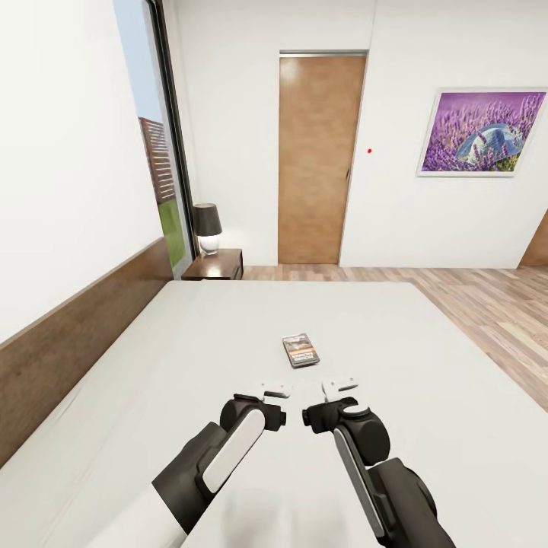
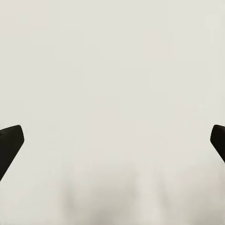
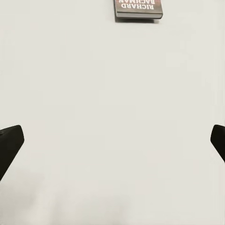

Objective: In the bedroom, move the book from the bed onto either nightstand, and place the two sandals side by side next to the bed.

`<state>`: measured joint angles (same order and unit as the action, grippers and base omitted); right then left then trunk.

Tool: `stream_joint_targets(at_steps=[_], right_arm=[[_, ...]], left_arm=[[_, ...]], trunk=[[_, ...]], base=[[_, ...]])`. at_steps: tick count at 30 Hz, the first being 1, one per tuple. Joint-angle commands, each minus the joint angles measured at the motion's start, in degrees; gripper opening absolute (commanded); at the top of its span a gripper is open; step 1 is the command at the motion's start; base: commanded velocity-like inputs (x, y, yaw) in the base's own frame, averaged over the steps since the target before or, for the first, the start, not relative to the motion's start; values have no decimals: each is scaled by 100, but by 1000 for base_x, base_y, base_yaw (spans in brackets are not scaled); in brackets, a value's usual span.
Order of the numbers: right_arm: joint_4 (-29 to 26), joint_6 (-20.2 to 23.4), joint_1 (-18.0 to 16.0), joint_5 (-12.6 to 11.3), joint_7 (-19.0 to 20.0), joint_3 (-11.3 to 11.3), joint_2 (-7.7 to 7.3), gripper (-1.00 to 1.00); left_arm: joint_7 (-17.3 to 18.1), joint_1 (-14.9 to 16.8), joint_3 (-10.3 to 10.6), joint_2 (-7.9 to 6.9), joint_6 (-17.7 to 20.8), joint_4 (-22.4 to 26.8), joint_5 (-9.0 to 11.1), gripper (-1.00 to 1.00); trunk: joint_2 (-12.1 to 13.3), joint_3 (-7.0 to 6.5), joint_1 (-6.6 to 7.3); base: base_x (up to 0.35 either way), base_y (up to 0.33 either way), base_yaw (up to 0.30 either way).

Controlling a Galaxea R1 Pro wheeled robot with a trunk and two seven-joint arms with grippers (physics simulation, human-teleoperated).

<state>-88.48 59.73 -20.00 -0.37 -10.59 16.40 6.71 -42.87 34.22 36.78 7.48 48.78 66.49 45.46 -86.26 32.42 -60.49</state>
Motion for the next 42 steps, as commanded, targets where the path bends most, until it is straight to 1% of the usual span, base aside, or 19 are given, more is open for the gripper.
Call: stream_joint_targets(at_steps=[1, 24, 29, 30, 35, 42], right_arm=[[-7, 27, -3, -7, -29, 3, 0, 100], [-34, 27, 5, -15, 30, 50, -3, 100], [-36, 27, 5, -12, -15, 50, -3, 100], [-70, 27, 5, 17, -67, 42, -3, 100], [-156, 27, 13, 39, -92, 21, -3, 100], [-184, 27, 19, 28, -92, -47, -1, 100]], left_arm=[[-59, 6, 8, -1, 5, 5, 58, 100], [-55, 6, 6, -6, 8, -9, 60, 100], [-59, 6, 6, -9, 8, -10, 60, 100], [-62, 6, 5, -8, 11, -7, 61, 100], [-67, 6, 0, -3, 34, 5, 95, 100], [-85, 6, -9, 3, 124, 39, 142, 100]], trunk=[[-3, 6, 0], [-3, 9, 0], [-3, 14, 0], [-3, 14, 0], [-3, 15, 0], [-3, 16, 0]], base=[[0, 0, 0], [0, 0, 0], [0, 0, 0], [0, 0, 0], [0, 0, 0], [0, 0, 0]])
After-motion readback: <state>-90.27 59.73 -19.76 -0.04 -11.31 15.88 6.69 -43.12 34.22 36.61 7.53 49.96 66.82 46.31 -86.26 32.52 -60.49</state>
